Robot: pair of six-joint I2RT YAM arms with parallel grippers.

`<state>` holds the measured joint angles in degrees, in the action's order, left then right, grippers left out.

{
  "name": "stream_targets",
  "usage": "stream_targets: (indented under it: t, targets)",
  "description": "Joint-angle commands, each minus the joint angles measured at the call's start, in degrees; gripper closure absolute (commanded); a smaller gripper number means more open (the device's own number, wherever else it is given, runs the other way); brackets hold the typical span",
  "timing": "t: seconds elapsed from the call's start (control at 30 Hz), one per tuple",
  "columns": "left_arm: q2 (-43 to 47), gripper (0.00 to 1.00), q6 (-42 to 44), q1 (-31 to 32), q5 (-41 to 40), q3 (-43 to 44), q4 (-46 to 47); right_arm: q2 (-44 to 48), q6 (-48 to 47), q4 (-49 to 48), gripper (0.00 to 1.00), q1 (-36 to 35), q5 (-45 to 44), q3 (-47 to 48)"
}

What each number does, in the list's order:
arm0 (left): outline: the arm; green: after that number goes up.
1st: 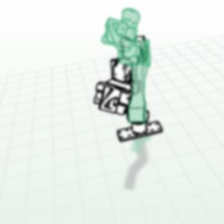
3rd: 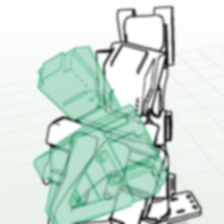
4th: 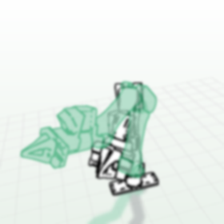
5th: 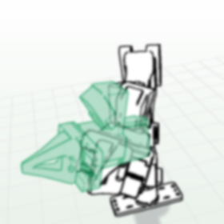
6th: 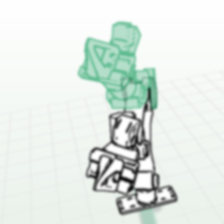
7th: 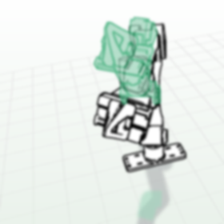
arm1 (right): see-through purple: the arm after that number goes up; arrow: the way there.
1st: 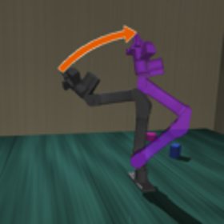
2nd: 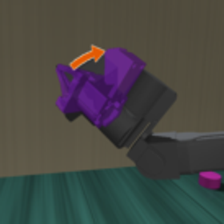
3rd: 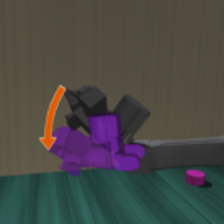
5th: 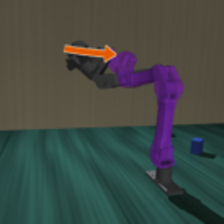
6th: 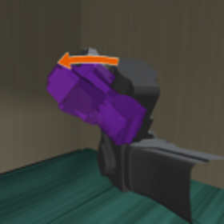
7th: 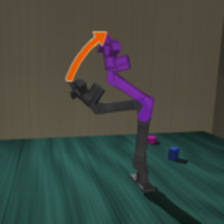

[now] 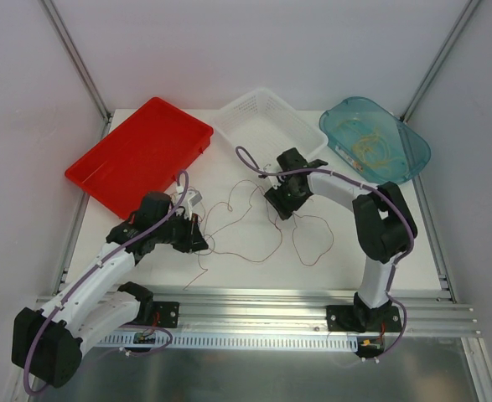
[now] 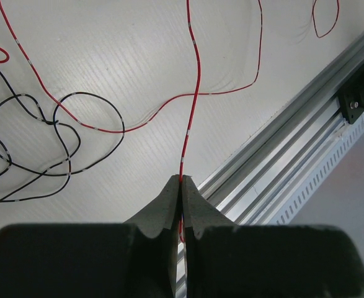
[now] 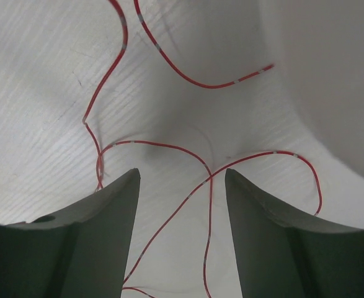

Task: Untangle the cables
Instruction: Untie the cable.

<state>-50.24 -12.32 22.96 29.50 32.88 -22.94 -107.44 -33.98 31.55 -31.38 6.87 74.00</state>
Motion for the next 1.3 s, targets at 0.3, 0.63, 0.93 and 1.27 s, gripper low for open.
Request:
stream_targets:
  t: [0.3, 0.63, 0.93, 1.27]
  targets:
    - [-0.7, 1.0, 1.6, 0.5, 0.2, 0.3, 1.3, -5.2, -2.3, 5.5, 0.44, 0.4, 6.7, 5.4]
    - [-1.1, 1.0, 1.6, 0.5, -0.1, 0.4, 1.3, -3.4, 1.4, 4.5, 0.63, 0.2, 3.9, 1.0]
    - [0.1, 1.0, 0.7, 0.5, -2.6, 0.0, 1.2, 0.6, 12.2, 1.5, 0.85, 0.5, -10.8, -7.4]
    - [4.9, 1.0, -0.8, 0.5, -8.1, -0.8, 1.1, 6.0, 30.5, 2.4, 0.99, 4.2, -16.2, -12.0]
